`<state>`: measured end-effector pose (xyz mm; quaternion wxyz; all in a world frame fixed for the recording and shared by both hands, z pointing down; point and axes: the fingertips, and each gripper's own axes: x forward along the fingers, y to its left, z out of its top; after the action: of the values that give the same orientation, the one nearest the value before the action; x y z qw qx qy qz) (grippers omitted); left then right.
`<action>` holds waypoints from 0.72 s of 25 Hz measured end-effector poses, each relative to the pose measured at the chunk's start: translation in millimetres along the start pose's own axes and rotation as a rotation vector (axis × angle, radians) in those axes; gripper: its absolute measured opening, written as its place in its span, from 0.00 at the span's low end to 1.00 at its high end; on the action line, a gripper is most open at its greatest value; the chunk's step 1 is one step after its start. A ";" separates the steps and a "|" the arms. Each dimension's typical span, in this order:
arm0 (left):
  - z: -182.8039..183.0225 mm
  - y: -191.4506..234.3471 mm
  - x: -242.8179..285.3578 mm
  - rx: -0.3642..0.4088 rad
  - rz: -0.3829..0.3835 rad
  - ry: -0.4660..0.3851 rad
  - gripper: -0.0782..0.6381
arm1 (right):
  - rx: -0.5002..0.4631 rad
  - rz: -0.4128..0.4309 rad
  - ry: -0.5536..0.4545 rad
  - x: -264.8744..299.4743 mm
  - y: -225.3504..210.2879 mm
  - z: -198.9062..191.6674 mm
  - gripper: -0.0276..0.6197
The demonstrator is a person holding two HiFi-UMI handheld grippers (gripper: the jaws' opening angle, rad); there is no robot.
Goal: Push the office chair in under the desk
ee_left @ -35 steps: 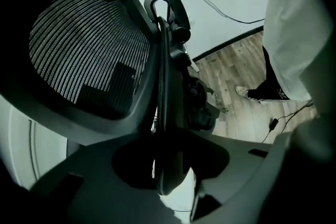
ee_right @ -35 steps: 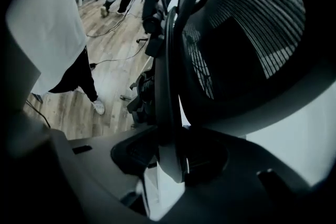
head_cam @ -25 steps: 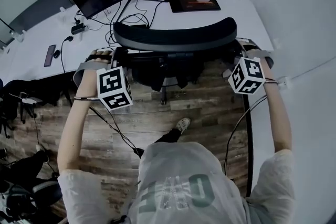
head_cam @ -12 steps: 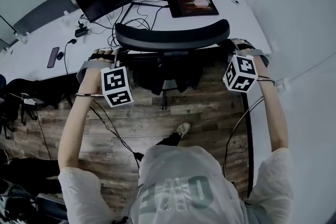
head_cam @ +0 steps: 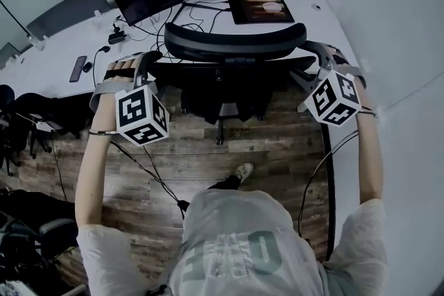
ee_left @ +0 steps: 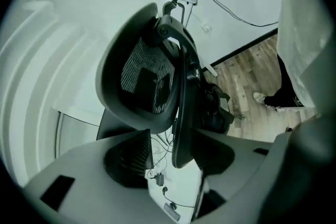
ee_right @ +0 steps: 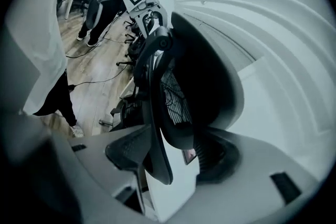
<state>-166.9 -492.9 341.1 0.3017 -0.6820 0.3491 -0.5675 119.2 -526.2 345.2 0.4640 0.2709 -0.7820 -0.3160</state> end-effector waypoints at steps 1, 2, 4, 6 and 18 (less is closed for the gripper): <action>3.3 -1.5 -6.0 -0.013 0.007 -0.014 0.45 | 0.014 -0.015 -0.010 -4.6 -1.4 3.6 0.41; 6.4 -2.5 -12.1 -0.026 0.014 -0.030 0.44 | 0.033 -0.030 -0.019 -9.7 -3.3 6.9 0.41; 12.7 -2.5 -25.7 -0.063 0.029 -0.069 0.44 | 0.078 -0.062 -0.038 -21.3 -7.4 14.2 0.41; 20.7 0.3 -40.0 -0.114 0.054 -0.116 0.41 | 0.122 -0.093 -0.078 -34.2 -8.6 24.6 0.41; 70.6 20.1 -87.4 -0.394 0.312 -0.345 0.15 | 0.403 -0.286 -0.499 -108.1 -5.0 119.0 0.11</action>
<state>-110.0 -431.8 263.3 0.3018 -0.7519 0.4966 -0.3113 58.9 -423.1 237.5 0.1470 0.3784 -0.8719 -0.2737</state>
